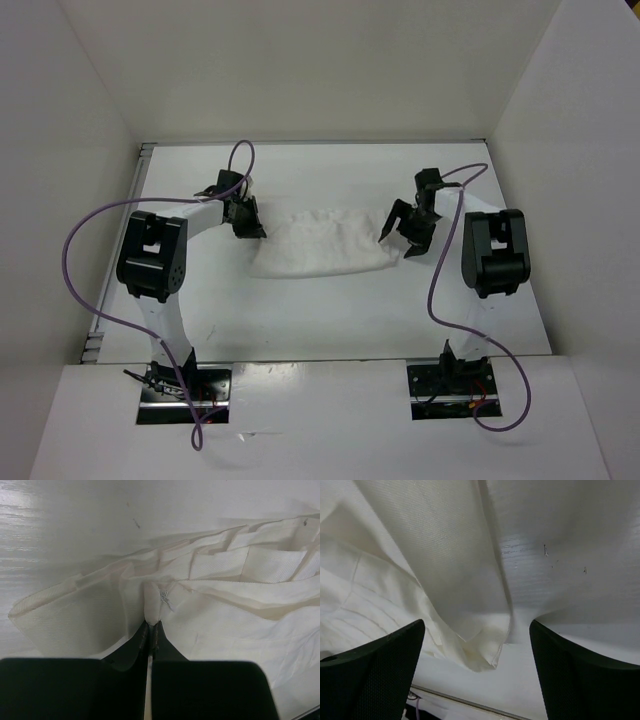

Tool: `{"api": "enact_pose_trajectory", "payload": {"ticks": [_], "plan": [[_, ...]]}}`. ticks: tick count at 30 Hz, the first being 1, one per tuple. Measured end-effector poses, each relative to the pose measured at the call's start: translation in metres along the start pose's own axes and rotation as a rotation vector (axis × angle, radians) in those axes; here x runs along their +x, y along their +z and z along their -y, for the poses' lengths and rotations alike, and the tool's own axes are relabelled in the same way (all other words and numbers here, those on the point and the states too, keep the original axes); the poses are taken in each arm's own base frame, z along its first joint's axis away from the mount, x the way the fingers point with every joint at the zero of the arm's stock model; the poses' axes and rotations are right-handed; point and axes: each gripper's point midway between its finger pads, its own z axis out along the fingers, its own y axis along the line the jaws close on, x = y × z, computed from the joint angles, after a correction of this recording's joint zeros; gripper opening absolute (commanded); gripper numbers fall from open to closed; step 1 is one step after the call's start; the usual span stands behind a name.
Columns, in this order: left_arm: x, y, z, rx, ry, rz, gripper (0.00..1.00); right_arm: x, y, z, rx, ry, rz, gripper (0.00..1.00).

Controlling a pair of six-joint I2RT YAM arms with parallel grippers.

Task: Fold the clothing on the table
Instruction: Fold the skirt

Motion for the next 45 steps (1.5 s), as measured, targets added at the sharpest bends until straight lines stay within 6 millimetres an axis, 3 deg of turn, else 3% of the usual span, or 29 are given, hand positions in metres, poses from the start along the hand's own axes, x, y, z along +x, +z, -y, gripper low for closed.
{"api": "enact_pose_trajectory", "payload": {"ticks": [6,8,15,17,20,21,22,25,26,28,31,34,36,38,41,45], "plan": [[-0.001,0.0,-0.001,-0.005,-0.001,0.003,0.0,-0.006,-0.005,-0.009,-0.217,0.074,-0.044,0.91],[-0.001,0.0,-0.001,-0.005,-0.001,0.003,0.0,-0.006,-0.006,-0.013,-0.267,0.079,-0.053,0.98],[-0.001,0.0,-0.001,-0.006,-0.005,0.004,0.0,0.003,-0.001,-0.04,-0.377,0.039,-0.104,0.94],[-0.001,0.0,-0.001,-0.006,-0.006,0.004,0.0,0.007,0.002,-0.048,-0.394,0.02,-0.121,0.84],[-0.001,0.0,-0.001,-0.008,-0.01,0.005,0.0,0.015,0.011,-0.057,-0.397,-0.017,-0.143,0.49],[-0.001,0.0,-0.001,-0.008,-0.012,0.006,0.0,0.019,0.015,-0.058,-0.394,-0.023,-0.154,0.35],[-0.002,0.0,-0.001,-0.01,-0.017,0.008,0.0,0.023,0.018,-0.059,-0.388,-0.033,-0.163,0.02],[-0.003,0.0,-0.001,-0.013,-0.025,0.012,0.02,0.033,0.026,-0.056,-0.364,-0.04,-0.181,0.0],[-0.003,-0.001,-0.002,-0.021,-0.027,0.015,0.14,0.034,0.027,-0.056,-0.362,-0.041,-0.185,0.0],[-0.004,-0.01,-0.005,-0.051,-0.03,0.03,0.6,0.034,0.027,-0.056,-0.362,-0.043,-0.183,0.0],[-0.019,-0.045,-0.008,-0.131,-0.042,0.125,0.66,0.034,0.026,-0.056,-0.359,-0.043,-0.18,0.0],[-0.044,-0.1,0.014,-0.097,-0.003,0.27,0.52,0.035,0.025,-0.056,-0.355,-0.049,-0.175,0.0],[-0.054,-0.135,0.045,0.013,0.064,0.332,0.23,0.037,0.025,-0.055,-0.35,-0.052,-0.173,0.0],[-0.052,-0.149,0.074,0.131,0.14,0.332,0.01,0.038,0.025,-0.054,-0.349,-0.052,-0.174,0.0],[-0.025,-0.135,0.108,0.284,0.235,0.233,0.0,0.038,0.025,-0.054,-0.347,-0.051,-0.174,0.0],[0.03,-0.082,0.117,0.355,0.268,0.0,0.0,0.038,0.025,-0.053,-0.346,-0.051,-0.173,0.0]]}}
